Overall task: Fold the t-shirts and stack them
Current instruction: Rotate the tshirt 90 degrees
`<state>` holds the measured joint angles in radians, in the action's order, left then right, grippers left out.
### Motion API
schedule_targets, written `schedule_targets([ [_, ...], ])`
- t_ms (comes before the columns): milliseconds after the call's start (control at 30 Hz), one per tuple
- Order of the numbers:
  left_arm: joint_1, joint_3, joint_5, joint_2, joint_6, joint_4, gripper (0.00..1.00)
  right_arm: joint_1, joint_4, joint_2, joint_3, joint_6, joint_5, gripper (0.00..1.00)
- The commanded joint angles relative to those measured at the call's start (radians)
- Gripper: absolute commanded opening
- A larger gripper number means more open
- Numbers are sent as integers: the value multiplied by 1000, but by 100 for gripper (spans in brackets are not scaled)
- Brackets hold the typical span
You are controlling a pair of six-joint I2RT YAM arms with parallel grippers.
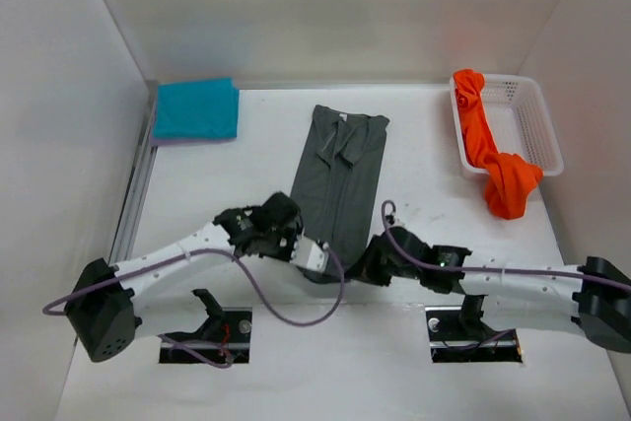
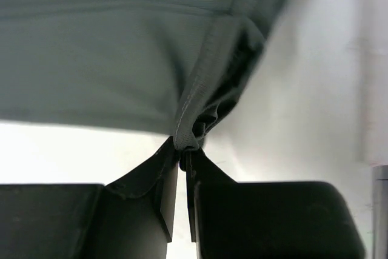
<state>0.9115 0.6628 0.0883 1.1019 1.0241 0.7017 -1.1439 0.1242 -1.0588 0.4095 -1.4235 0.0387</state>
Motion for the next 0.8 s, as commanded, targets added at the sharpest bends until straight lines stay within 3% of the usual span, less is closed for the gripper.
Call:
schedule_targets([
  [0,-128,173,117,71,5,35,4,119,86,49,121,153,-8,6],
  [167,-276,395,175,261,16,13,4,388,95,-15,228,348,-140,6],
  [300,-322,513,179,384,18,-42,5,515,84,-151,336,475,-210,6],
  [600,-389,682,157,628,18,-131,6,713,51,-374,480,600,-301,6],
  [767,-420,756,156,716,13,-165,7,758,14,-472,520,629,-356,6],
])
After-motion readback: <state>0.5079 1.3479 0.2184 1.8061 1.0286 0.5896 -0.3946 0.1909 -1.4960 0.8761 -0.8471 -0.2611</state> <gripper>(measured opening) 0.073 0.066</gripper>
